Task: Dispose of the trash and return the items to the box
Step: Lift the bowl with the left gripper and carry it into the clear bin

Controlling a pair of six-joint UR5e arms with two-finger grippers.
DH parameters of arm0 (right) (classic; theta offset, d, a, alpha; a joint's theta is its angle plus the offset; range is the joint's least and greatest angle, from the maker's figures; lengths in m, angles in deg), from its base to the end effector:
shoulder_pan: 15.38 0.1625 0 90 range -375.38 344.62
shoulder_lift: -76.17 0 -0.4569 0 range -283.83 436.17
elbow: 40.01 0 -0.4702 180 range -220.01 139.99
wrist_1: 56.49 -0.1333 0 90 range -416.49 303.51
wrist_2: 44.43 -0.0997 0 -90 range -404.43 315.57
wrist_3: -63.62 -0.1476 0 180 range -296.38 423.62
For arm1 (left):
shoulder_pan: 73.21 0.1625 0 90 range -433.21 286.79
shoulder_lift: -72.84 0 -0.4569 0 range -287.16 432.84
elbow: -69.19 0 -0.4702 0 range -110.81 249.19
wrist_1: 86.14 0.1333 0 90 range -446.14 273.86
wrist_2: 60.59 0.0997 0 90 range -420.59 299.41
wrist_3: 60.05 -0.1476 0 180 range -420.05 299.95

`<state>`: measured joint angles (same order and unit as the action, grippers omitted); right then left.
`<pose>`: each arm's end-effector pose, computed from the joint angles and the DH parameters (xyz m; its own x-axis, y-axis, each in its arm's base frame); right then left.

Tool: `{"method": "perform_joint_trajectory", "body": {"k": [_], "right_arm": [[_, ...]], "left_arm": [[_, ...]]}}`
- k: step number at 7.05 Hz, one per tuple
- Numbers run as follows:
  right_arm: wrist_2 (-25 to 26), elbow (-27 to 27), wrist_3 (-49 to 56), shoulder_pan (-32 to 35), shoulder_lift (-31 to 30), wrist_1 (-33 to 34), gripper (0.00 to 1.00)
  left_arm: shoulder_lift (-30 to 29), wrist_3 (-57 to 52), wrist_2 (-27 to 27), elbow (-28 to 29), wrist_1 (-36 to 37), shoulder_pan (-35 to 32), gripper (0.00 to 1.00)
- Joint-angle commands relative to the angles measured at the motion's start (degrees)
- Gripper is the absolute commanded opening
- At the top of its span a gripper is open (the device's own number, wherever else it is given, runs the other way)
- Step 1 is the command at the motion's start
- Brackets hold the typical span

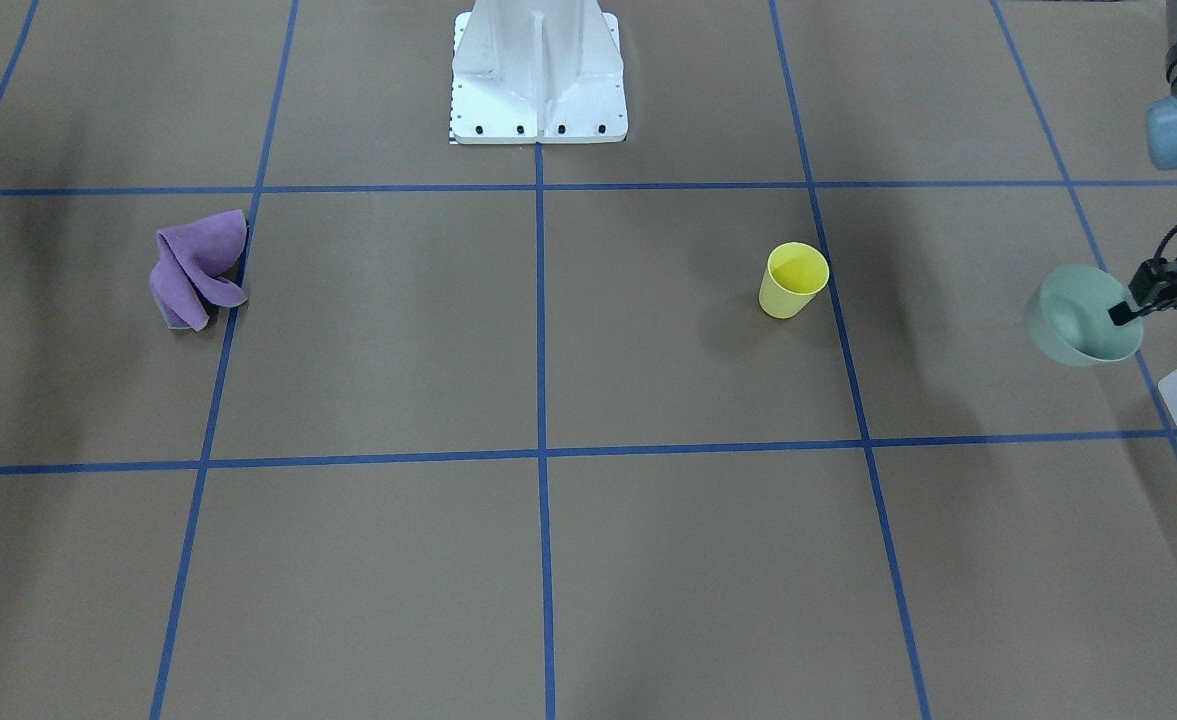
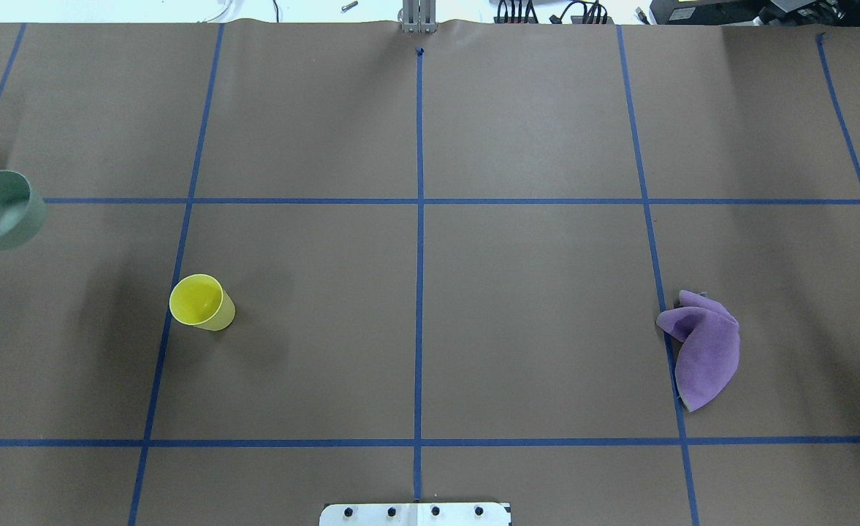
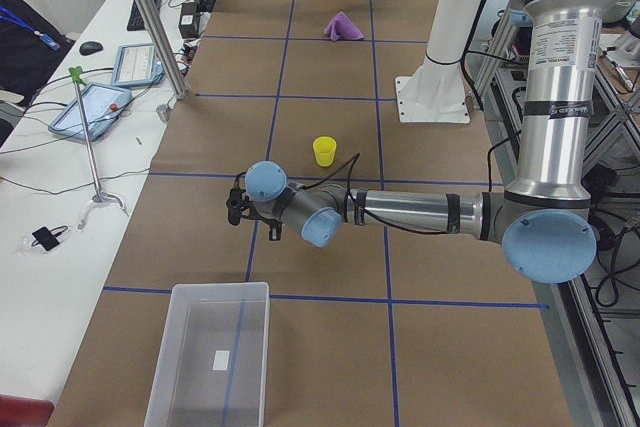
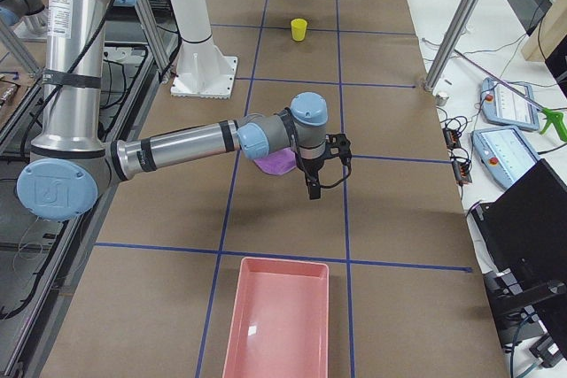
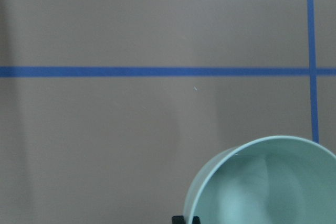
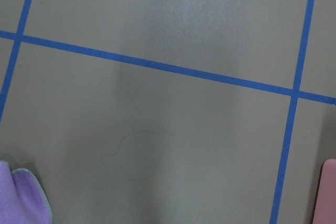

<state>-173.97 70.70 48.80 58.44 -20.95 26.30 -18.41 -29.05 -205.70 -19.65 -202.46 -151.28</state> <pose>-0.1110 -0.5238 0.5764 0.7217 -0.1880 0.6662 0.0785 0.9784 0.1911 0.1135 -0.5964 0.6498 0.5104 -0.0440 -0.8588 0.0907 0.9959 0.0029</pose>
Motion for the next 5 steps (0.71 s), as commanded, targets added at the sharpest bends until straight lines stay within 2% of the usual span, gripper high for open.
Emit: {"method": "perform_joint_trajectory", "body": {"k": [1,2,3,4,5], "right_arm": [[-0.1,-0.23,-0.03,0.0,0.0,0.08,1.0],[-0.1,-0.32,-0.11,0.0,0.09,0.08,1.0],[-0.1,-0.32,-0.03,-0.09,0.09,0.0,1.0],[-0.01,-0.32,-0.11,-0.09,0.7,0.08,1.0],[-0.01,-0.32,-0.11,-0.09,0.71,0.08,1.0]], "left_arm": [[-7.04,-24.97,1.48,1.91,24.16,-11.52,0.0],[-13.79,-35.11,6.97,6.88,33.18,-16.71,0.0],[-19.52,-37.22,9.73,16.76,33.35,-20.07,0.0],[-21.23,-37.24,10.19,26.61,26.57,-21.41,0.0],[-21.25,-36.8,11.67,37.84,13.71,-21.86,0.0]]}}
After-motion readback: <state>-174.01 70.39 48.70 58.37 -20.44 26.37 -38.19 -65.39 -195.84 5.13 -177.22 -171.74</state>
